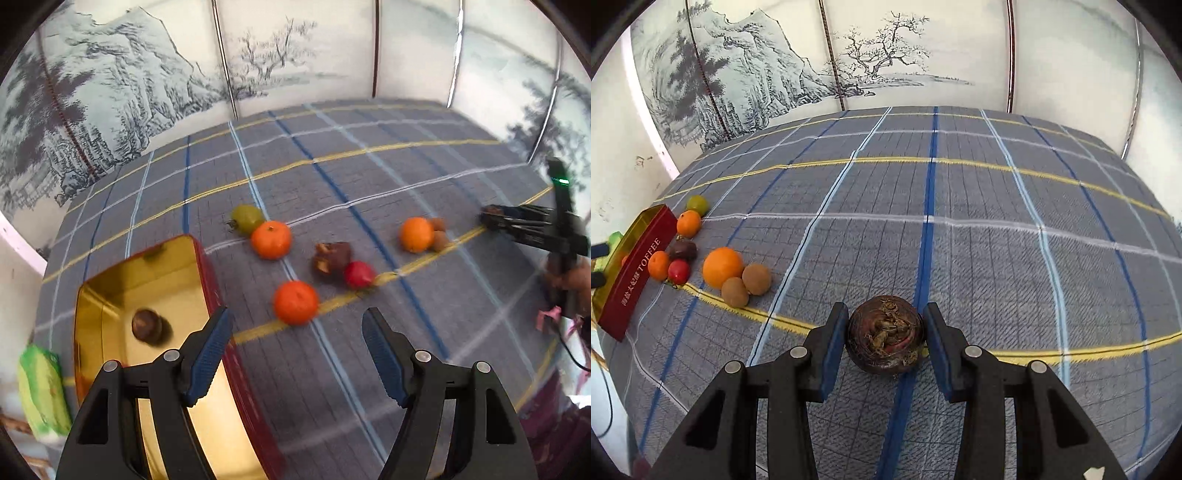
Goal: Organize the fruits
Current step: 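Grasp an orange tangerine with the left gripper, then carry the tangerine into the tin and open the left gripper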
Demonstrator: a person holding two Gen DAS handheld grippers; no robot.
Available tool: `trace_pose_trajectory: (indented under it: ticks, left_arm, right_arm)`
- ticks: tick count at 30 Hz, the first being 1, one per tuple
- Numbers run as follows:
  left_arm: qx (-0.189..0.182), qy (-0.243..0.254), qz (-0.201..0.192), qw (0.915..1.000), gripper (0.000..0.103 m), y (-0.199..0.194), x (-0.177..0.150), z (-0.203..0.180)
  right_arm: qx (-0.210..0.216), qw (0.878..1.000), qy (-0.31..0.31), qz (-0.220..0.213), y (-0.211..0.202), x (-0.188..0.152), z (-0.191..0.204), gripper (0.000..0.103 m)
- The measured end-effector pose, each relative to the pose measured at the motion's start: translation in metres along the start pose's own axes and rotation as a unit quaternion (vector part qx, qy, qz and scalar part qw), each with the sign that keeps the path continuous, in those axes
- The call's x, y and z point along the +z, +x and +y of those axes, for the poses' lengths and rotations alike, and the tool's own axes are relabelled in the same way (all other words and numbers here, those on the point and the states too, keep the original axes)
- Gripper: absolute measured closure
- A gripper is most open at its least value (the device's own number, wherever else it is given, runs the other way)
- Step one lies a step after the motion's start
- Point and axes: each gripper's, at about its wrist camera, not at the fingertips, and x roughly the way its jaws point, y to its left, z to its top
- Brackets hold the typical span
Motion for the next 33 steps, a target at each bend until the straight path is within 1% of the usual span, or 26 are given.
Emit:
trace_pose_trajectory:
  ticks: [2,7,9,11,13,17,18,19,20,24,25,27,30,31,33]
  left_arm:
    - [-0.002,0.016,0.025,0.9996,0.03,0.019,0.011,0.001]
    - [-0.003,0.058,0.066,0.9961,0.03,0.051,0.022,-0.01]
    - [0.001,0.069,0.08,0.9944,0.03,0.064,0.024,-0.012]
    - [0.007,0.074,0.086,0.9935,0.031,0.071,0.024,-0.012]
    - [0.005,0.077,0.096,0.9924,0.032,0.078,0.023,-0.01]
    - [0.013,0.077,0.118,0.9899,0.043,0.095,0.021,-0.005]
    - [0.002,0.069,0.109,0.9917,0.049,0.095,0.021,-0.002]
    - [-0.005,0.062,0.109,0.992,0.054,0.097,0.022,0.0]
    - [-0.017,0.052,0.11,0.9924,0.064,0.097,0.021,0.001]
    - [-0.001,0.012,0.094,0.9955,0.065,0.087,0.016,0.0]
    - [-0.001,-0.006,0.085,0.9964,0.065,0.08,0.013,0.001]
    - [-0.018,-0.055,0.067,0.9961,0.065,0.062,0.007,0.001]
    - [-0.02,-0.097,0.039,0.9943,0.065,0.03,-0.005,-0.008]
    - [-0.017,-0.101,0.032,0.9942,0.065,0.022,-0.006,-0.011]
    - [0.005,-0.105,0.013,0.9943,0.065,0.003,-0.012,-0.022]
  right_arm:
    - [0.007,1.0,0.0,-0.006,0.002,-0.004,0.001,0.064]
    - [0.03,1.0,0.007,-0.007,0.006,-0.001,0.001,0.064]
    - [0.035,0.999,0.005,-0.008,0.006,-0.001,0.001,0.064]
    - [0.04,0.999,0.004,-0.008,0.006,-0.002,0.002,0.064]
    - [0.046,0.999,0.005,-0.008,0.006,-0.002,0.002,0.064]
    - [0.054,0.998,0.008,-0.008,0.006,-0.002,0.0,0.064]
    - [0.055,0.998,0.008,-0.007,0.006,-0.002,0.0,0.064]
    - [0.055,0.998,0.008,-0.007,0.006,-0.002,0.001,0.064]
    - [0.056,0.998,0.008,-0.006,0.007,-0.002,0.001,0.064]
    - [0.057,0.998,0.01,-0.005,0.008,-0.002,0.0,0.063]
    - [0.056,0.998,0.011,-0.003,0.009,-0.002,0.0,0.064]
    - [0.052,0.999,0.011,0.0,0.011,-0.002,0.001,0.064]
    - [0.045,0.999,0.005,0.002,0.013,-0.002,0.004,0.063]
    - [0.044,0.999,0.004,0.002,0.013,-0.001,0.004,0.063]
    - [0.042,0.999,0.002,0.003,0.013,-0.002,0.005,0.063]
